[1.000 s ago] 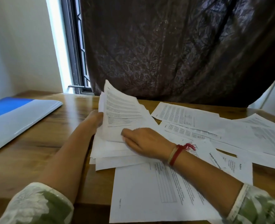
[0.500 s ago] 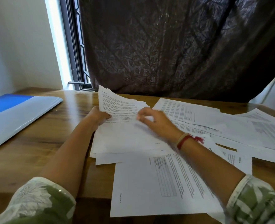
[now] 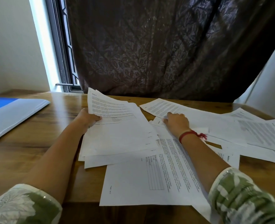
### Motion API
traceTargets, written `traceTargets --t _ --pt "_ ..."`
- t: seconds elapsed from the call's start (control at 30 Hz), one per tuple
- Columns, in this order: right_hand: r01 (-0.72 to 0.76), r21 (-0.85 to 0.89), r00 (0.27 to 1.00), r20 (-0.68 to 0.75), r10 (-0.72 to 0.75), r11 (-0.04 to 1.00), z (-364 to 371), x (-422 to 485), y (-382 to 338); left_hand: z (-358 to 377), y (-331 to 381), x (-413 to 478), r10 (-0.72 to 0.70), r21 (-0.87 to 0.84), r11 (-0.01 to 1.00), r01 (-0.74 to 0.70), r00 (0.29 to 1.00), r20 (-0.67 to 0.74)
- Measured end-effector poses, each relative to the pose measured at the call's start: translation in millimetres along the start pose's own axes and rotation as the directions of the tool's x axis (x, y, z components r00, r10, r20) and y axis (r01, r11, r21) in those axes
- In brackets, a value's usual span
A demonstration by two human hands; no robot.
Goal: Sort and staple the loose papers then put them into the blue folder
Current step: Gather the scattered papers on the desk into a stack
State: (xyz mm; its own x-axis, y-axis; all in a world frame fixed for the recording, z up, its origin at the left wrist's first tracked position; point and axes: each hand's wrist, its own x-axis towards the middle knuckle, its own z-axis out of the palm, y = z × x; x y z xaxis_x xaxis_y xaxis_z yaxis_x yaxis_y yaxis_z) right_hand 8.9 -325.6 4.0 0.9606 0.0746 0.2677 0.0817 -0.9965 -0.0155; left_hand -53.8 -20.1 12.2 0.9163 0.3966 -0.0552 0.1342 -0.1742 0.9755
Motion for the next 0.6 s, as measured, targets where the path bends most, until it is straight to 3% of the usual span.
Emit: traceTargets --t 0.13,0.27,0.33,0.4,0.5,0.6 --pt "0.121 -0.100 0.991 -0.042 -0.126 0.988 -1.4 2.3 -9.5 1.1 0.5 -1.0 0.003 0.001 1.000 -0.003 1.000 -0.016" --pt "0.100 -0.095 0.994 -0.034 -0.103 0.990 -10.7 1.3 -20.6 2.2 0.4 -2.2 -0.009 -0.006 1.000 0.009 0.999 -0.031" --pt "0.137 -0.106 0.981 -0.121 -0.150 0.985 -22.5 -5.6 -26.2 2.3 -0.4 -1.4 -0.011 -0.018 1.000 0.010 0.999 -0.038" --pt "0.233 -0.164 0.923 -0.273 -0.271 0.959 -32.9 -16.7 -38.4 2.4 -3.0 3.2 -0.016 -0.049 0.999 0.013 0.998 -0.061" --pt "0.368 -0.256 0.743 -0.497 -0.448 0.894 -38.7 -39.8 -74.1 0.9 -8.0 10.1 0.003 -0.073 0.997 -0.011 0.995 -0.102" --pt "0.506 -0.256 0.624 -0.551 -0.554 0.824 -33.5 -56.6 -115.0 1.0 -10.4 8.9 0.040 0.013 0.999 -0.038 0.988 -0.152"
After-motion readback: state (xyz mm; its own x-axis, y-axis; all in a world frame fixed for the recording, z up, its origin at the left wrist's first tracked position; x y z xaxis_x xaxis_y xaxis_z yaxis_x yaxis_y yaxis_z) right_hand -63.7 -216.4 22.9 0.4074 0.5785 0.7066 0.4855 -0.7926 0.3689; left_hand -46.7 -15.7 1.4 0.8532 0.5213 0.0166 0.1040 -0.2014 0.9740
